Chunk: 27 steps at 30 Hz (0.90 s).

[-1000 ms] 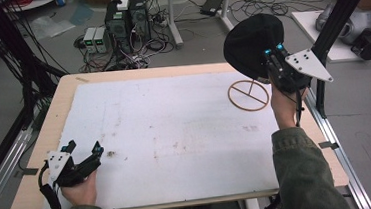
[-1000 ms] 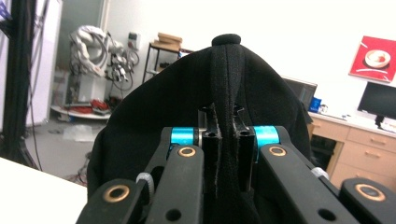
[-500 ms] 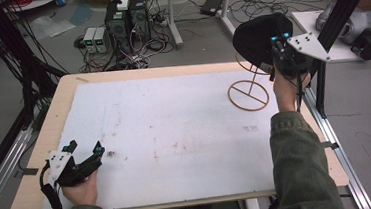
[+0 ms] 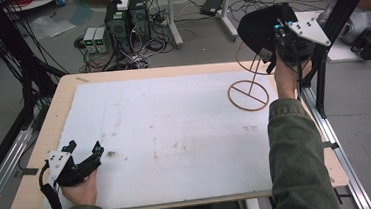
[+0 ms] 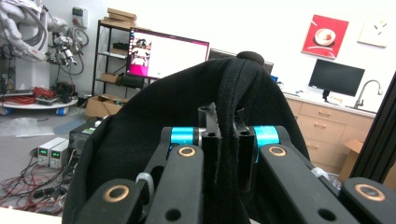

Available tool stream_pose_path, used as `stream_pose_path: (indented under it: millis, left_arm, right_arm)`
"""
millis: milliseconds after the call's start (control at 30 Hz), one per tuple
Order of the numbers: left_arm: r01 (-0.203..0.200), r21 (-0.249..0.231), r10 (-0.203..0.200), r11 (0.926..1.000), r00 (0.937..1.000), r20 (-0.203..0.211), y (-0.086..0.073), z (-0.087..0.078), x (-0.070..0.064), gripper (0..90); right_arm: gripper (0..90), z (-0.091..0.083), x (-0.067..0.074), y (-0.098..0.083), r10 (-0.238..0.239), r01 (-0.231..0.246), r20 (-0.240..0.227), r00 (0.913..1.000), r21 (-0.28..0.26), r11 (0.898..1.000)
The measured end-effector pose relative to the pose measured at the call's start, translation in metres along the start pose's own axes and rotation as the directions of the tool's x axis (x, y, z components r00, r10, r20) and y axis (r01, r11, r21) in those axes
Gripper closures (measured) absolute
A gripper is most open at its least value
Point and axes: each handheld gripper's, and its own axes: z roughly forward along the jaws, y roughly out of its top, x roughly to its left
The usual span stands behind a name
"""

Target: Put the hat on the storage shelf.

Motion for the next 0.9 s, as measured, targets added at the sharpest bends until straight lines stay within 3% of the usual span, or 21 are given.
stream_pose_path:
  millis: [300, 533, 900]
  left_arm:
    - [-0.006, 0.006, 0.006, 1.0000, 1.0000, 0.002, -0.001, 0.000, 0.001, 17.0]
    - [-0.007, 0.009, 0.007, 0.9999, 1.0000, 0.004, -0.001, 0.000, 0.000, 17.1]
    - [-0.007, 0.010, 0.007, 0.9999, 1.0000, 0.007, -0.001, 0.001, 0.000, 17.1]
  right_arm:
    - [85.9, 0.005, -0.005, 0.013, -0.044, 0.045, 0.022, 0.9988, -0.018, 0.999]
    - [85.8, 0.004, -0.010, 0.019, -0.046, 0.047, 0.042, 0.9981, -0.027, 0.999]
    - [85.6, 0.009, -0.009, 0.019, -0.101, 0.100, 0.038, 0.9942, 0.008, 0.995]
